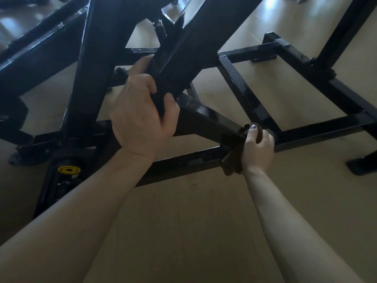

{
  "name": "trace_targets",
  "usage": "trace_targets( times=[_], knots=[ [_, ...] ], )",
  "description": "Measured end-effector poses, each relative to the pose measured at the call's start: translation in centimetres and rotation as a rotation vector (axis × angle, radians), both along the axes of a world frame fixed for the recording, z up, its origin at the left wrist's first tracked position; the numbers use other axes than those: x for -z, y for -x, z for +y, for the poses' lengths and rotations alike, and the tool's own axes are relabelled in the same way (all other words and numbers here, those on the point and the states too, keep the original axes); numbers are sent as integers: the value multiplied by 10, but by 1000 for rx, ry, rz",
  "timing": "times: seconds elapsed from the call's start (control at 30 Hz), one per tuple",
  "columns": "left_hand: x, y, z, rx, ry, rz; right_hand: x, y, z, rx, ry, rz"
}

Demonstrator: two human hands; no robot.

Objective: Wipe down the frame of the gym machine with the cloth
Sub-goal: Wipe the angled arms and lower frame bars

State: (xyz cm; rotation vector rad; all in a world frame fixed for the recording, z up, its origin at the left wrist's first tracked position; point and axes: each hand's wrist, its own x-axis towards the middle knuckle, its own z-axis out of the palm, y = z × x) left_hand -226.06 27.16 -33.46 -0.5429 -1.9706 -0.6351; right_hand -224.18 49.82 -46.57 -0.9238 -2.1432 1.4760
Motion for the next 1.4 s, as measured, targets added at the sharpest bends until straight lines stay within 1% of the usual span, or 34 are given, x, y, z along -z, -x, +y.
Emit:
trace_targets(
  times=[0.1,0.27,0.3,0.37,0.4,0.47,0.53,0.6,0.63,0.67,0.7,0.77,0.83,0.93,1.0,1.07,1.13,1.27,1.33,1.4],
  knots=[
    [-2,0,1,-11,1,-13,-3,-4,-8,-3,23,42],
    [0,-1,2,-34,-7,-9,-31,2,-31,-153,9,180],
    [0,-1,2,-37,-3,-4,-41,3,-41,-200,-23,203],
    [-1,0,2,-38,-1,-6,-65,3,-67,-275,-177,280],
    [-1,0,2,-36,-3,-10,-77,2,-82,-272,-270,340],
    [-1,0,1,-27,-1,-16,-91,0,-103,-200,-387,466],
    [0,-1,0,-19,14,-20,-83,5,-104,-148,-475,557],
    [0,-2,-1,-8,15,-27,-66,11,-89,-157,-552,618],
    [-1,-2,-1,-8,19,-30,-55,12,-78,-158,-562,608],
    [-1,-2,-1,-13,22,-30,-42,13,-65,-140,-540,557],
    [-1,-2,-1,-16,22,-28,-26,11,-51,-109,-472,474],
    [-1,-2,1,-20,14,-20,9,7,-15,-62,-264,309],
    [2,-1,1,-46,13,-12,32,3,12,-48,-166,227],
    [4,2,0,-74,8,-1,29,9,17,-13,-136,134],
    [3,2,0,-74,-2,-1,22,13,4,64,-110,112],
    [3,1,1,-74,-12,-8,18,13,-2,96,-99,91],
    [2,-1,1,-64,-22,-19,12,13,6,6,-135,20],
    [0,0,2,-42,-30,-14,-20,24,40,-319,-157,-245],
    [-1,0,1,-38,-23,-14,-31,33,45,-379,-140,-323],
    [-1,1,1,-21,-10,-16,-30,37,41,-358,-187,-317]
  ],
)
